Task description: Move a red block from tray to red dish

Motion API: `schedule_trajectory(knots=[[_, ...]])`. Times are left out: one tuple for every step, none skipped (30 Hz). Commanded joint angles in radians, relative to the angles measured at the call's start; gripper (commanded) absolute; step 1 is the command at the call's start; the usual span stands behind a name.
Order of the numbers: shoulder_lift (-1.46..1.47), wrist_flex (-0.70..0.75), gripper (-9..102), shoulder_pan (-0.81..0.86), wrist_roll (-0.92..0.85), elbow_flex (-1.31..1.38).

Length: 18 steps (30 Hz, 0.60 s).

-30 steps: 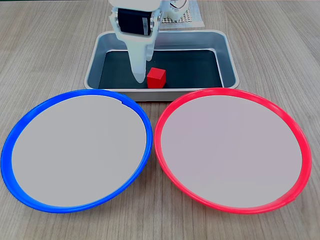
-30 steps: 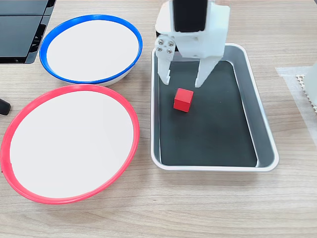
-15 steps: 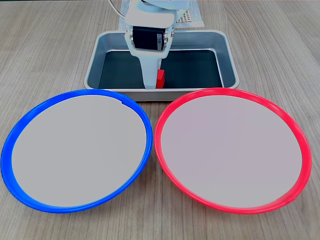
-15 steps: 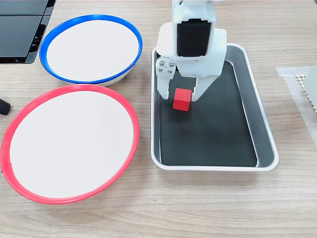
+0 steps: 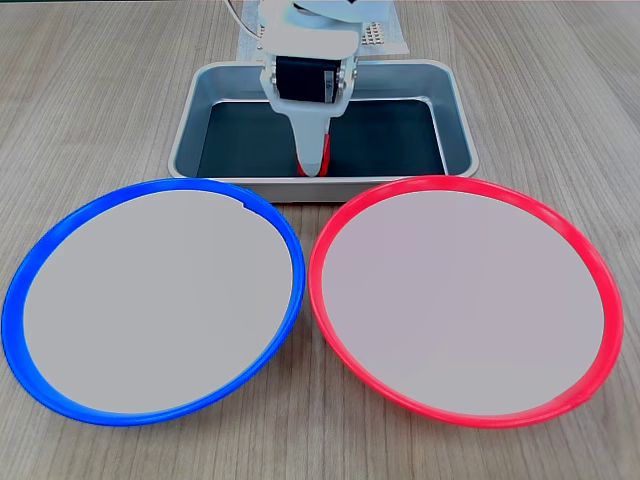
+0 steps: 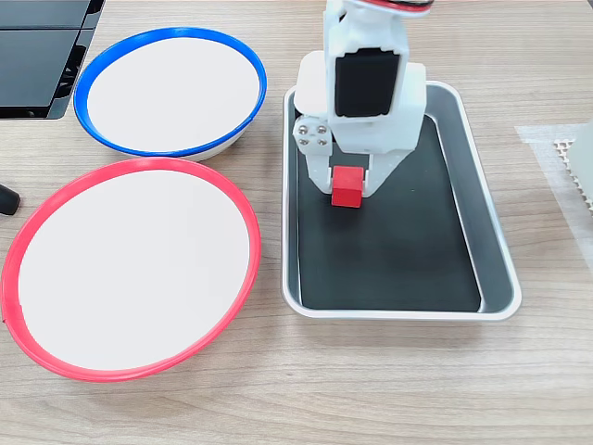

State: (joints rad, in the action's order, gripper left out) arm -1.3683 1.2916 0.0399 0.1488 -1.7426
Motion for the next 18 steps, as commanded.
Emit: schedule_trajectory(knots=[[-0.106,0.086,0,0.012,-0.018,0.025],[-0.146,0.118,0,0.012,-0.021,0.032],[-0.183,0.138,0,0.011,-0.021,0.041],[-0.215,0.156,0,0.008,-0.017,0.06],[-0.242,0.17,0,0.002,-0.011,0.087],[-0.261,0.184,0,-0.009,0.002,0.138],[-0.264,0.198,0,-0.02,0.011,0.192],[-0.255,0.213,0,-0.04,0.02,0.288],[-0.236,0.219,0,-0.052,0.028,0.357],[-0.187,0.229,0,-0.078,0.043,0.488],[-0.123,0.232,0,-0.103,0.058,0.609],[0.009,0.225,0,-0.138,0.083,0.79],[0.031,0.219,0,-0.144,0.084,0.816],[0.083,0.198,0,-0.156,0.087,0.871],[0.132,0.172,0,-0.167,0.089,0.916],[0.173,0.133,0,-0.179,0.087,0.945],[0.213,0.094,0,-0.192,0.081,0.968],[0.247,0.048,0,-0.202,0.072,0.98]])
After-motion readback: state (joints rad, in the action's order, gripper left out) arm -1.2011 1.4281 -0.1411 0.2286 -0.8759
